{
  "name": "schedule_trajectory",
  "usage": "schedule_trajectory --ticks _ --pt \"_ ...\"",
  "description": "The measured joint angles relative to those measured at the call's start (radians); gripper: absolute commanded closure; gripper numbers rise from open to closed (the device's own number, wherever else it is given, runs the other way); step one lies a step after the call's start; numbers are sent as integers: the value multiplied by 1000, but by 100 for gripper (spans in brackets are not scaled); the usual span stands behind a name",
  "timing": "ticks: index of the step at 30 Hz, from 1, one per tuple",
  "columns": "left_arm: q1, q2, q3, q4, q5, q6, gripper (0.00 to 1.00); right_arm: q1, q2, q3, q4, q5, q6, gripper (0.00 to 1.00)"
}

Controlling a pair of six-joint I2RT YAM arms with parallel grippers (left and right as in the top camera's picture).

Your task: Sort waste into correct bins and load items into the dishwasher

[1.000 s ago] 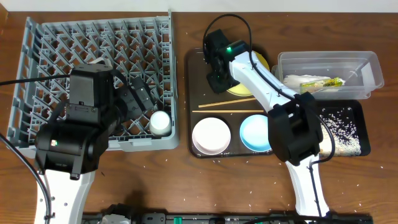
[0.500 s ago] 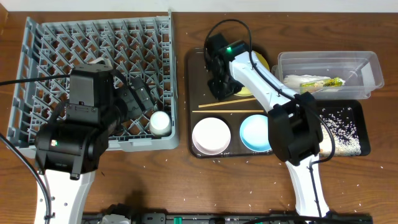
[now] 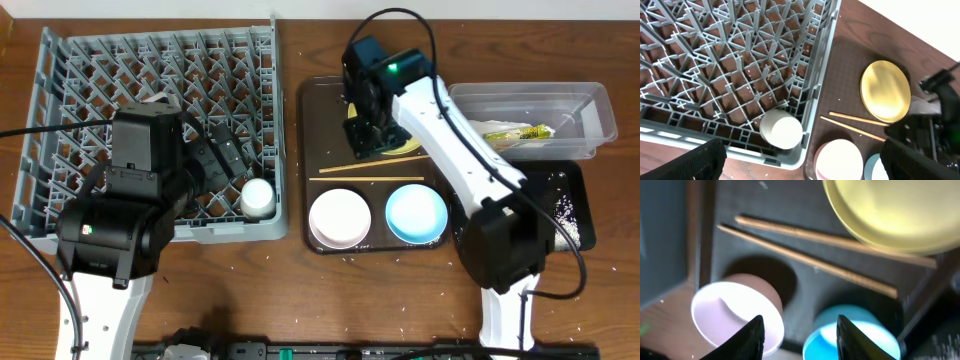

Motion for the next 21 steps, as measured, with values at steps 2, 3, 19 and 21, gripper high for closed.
schedule_trajectory --ticks 2,3,19,21 --pt "0 0 0 -13 0 0 1 -2 0 0 -39 30 32 58" --pt "0 0 0 -16 0 0 1 -5 0 0 -54 46 46 58" --pt "0 43 0 -20 101 0 0 -351 -341 1 -56 138 113 39" --pt "-5 80 0 -21 126 0 3 -435 -350 2 -57 142 117 37"
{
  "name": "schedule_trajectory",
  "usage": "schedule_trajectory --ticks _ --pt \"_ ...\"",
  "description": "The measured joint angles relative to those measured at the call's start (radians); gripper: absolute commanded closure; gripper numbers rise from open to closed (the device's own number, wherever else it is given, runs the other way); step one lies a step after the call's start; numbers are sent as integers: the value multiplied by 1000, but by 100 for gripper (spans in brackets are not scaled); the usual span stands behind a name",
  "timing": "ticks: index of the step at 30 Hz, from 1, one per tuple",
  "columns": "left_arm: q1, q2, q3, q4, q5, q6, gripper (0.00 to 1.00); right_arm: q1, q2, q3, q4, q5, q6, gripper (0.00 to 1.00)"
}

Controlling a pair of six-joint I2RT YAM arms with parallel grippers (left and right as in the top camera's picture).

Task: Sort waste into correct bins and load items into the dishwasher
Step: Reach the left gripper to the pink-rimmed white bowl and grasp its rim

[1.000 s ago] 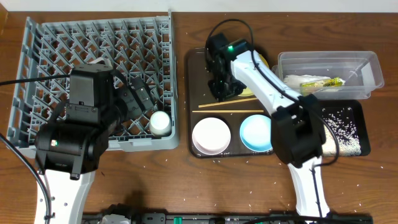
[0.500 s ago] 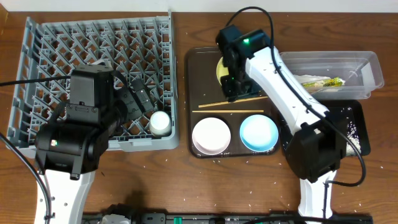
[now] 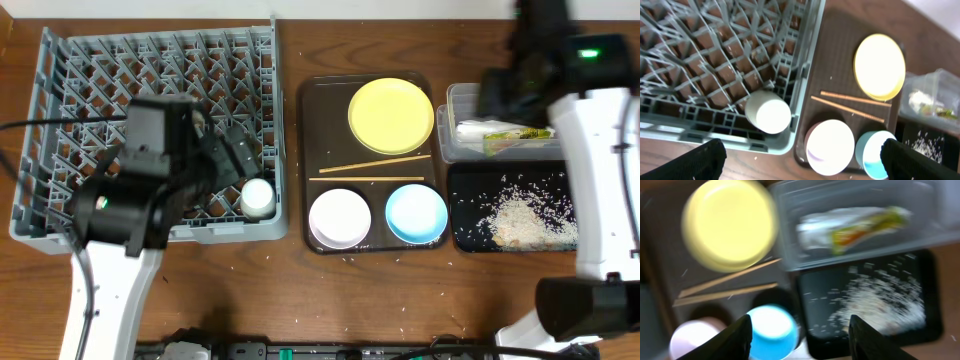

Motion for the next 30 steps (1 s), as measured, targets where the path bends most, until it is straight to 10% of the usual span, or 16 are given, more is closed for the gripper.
schedule_trajectory --ticks 6,21,30 --pt "-91 128 0 -2 29 -2 12 -182 18 -1 -12 45 10 1" --pt "-395 410 0 41 -21 13 13 -294 18 -1 -5 77 61 1" --pt "-395 494 0 145 -32 314 14 -294 18 -1 -5 78 64 1"
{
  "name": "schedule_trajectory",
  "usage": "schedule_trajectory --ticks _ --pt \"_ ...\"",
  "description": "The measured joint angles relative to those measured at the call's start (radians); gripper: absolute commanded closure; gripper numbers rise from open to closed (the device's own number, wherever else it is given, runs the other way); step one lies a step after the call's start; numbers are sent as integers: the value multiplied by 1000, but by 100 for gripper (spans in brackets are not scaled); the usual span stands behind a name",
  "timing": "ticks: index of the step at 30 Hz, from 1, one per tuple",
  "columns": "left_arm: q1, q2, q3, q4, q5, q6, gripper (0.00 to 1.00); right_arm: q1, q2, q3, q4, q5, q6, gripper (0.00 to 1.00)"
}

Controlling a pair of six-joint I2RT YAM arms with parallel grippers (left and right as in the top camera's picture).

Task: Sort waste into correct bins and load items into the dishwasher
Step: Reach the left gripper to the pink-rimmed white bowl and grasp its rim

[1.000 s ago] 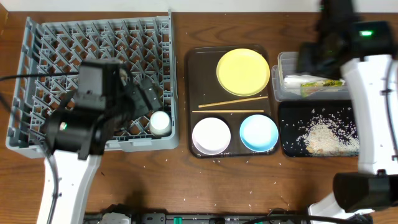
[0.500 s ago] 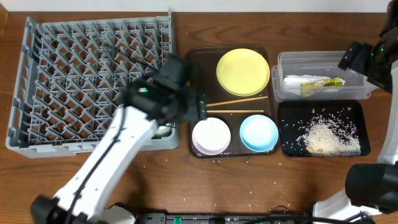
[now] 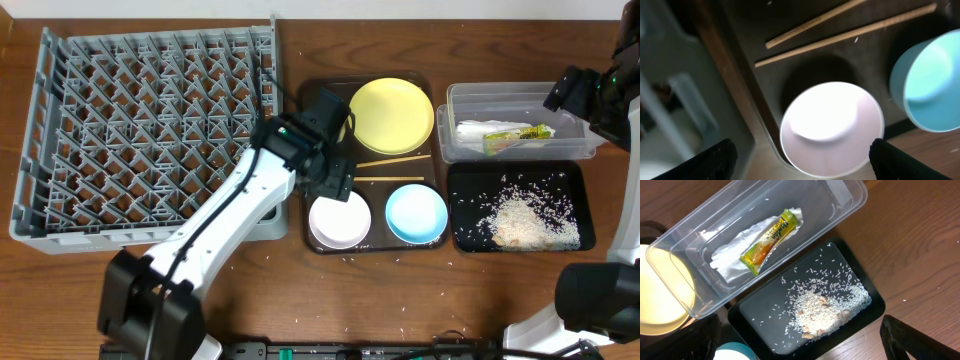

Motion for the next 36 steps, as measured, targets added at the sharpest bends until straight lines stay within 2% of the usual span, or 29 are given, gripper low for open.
schedule_trajectory --ticks 5,13,23,27,31,36 --pt "0 86 0 11 0 104 14 0 0 0 0 0 0 1" --pt "0 161 0 2 5 154 14 0 0 0 0 0 0 1" --pt "-1 292 0 4 46 169 41 0 0 0 0 0 0 1" --pt "-9 330 0 11 70 172 60 0 0 0 0 0 0 1" --pt "-13 339 0 19 84 167 92 0 0 0 0 0 0 1" --pt "-13 339 0 17 89 177 92 0 0 0 0 0 0 1"
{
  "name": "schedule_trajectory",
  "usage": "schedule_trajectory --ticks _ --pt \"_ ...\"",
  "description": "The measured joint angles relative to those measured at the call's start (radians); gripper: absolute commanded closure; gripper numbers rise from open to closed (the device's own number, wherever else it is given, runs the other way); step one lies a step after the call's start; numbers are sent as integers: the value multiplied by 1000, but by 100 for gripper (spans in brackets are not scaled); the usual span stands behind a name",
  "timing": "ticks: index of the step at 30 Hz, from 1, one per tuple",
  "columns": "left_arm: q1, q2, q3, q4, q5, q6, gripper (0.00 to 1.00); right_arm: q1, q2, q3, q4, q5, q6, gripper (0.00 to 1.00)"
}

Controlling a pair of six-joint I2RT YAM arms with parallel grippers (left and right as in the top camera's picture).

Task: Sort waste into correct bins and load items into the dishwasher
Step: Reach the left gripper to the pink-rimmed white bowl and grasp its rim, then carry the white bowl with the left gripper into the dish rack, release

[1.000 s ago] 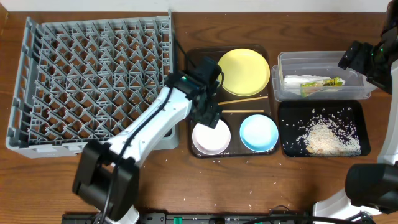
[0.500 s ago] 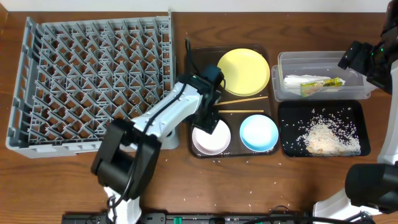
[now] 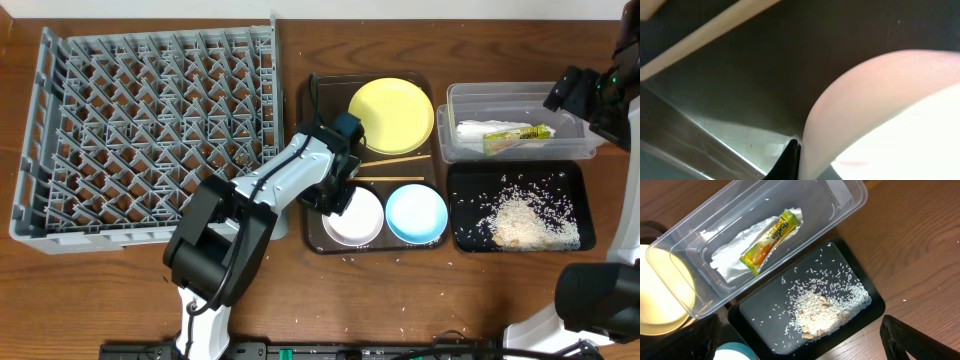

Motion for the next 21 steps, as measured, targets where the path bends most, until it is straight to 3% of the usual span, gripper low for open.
schedule_trajectory --ticks 8,16,21 --pt "6 -51 0 -50 15 -20 93 0 0 0 0 0 0 1" --pt "98 -348 2 -27 77 -31 92 0 0 0 0 0 0 1" --pt "182 -438 5 -3 -32 -65 93 0 0 0 0 0 0 1"
